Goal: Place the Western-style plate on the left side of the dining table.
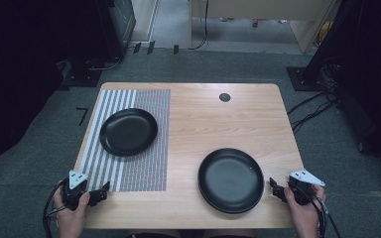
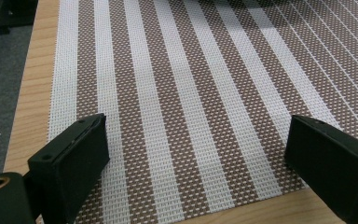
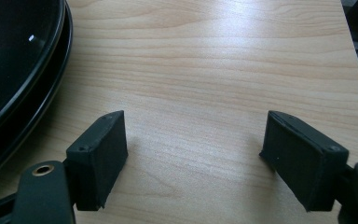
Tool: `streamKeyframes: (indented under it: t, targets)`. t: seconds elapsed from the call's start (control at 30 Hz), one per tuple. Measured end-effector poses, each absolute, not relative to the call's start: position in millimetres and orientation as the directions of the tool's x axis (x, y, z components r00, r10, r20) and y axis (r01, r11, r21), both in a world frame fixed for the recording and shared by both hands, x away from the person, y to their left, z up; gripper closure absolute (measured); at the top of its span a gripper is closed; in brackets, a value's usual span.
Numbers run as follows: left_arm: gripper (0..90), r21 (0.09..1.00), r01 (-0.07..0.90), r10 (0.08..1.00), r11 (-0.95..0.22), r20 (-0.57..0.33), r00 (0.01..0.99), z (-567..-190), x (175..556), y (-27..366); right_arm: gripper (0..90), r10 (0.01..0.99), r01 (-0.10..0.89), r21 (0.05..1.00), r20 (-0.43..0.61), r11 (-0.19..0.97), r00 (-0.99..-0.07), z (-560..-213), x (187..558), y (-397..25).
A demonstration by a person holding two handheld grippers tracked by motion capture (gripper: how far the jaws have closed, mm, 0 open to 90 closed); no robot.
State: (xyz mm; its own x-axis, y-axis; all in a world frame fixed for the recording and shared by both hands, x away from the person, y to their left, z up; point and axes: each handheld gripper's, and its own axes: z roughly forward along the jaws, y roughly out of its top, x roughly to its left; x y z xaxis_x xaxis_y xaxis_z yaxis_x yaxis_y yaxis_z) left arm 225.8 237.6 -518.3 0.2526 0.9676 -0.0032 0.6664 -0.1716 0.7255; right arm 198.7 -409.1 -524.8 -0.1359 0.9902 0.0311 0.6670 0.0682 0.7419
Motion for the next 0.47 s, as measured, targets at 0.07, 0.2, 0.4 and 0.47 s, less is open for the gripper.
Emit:
streamKeyframes:
  t: [0.07, 0.2, 0.4, 0.47]
  targets:
    - [6.0, 0.725, 0.667, 0.967, -0.173, -0.004, 0.255, -518.3, 226.0, 237.8, 21.0, 0.990, 0.667, 0.742, 0.031, 0.069, -0.137, -524.8, 198.8, -409.2]
    - [4.1, 0.721, 0.669, 0.965, -0.180, -0.003, 0.263, -518.4, 226.6, 237.6, 20.5, 0.990, 0.668, 0.741, 0.031, 0.070, -0.138, -524.9, 198.8, -409.0]
    - [3.3, 0.721, 0.670, 0.965, -0.174, -0.012, 0.263, -518.4, 227.4, 238.0, 18.1, 0.989, 0.671, 0.738, 0.033, 0.073, -0.144, -524.9, 199.2, -408.5]
    - [3.3, 0.723, 0.670, 0.965, -0.171, -0.015, 0.263, -518.5, 227.5, 238.2, 17.4, 0.989, 0.672, 0.737, 0.033, 0.075, -0.146, -524.9, 199.2, -408.4]
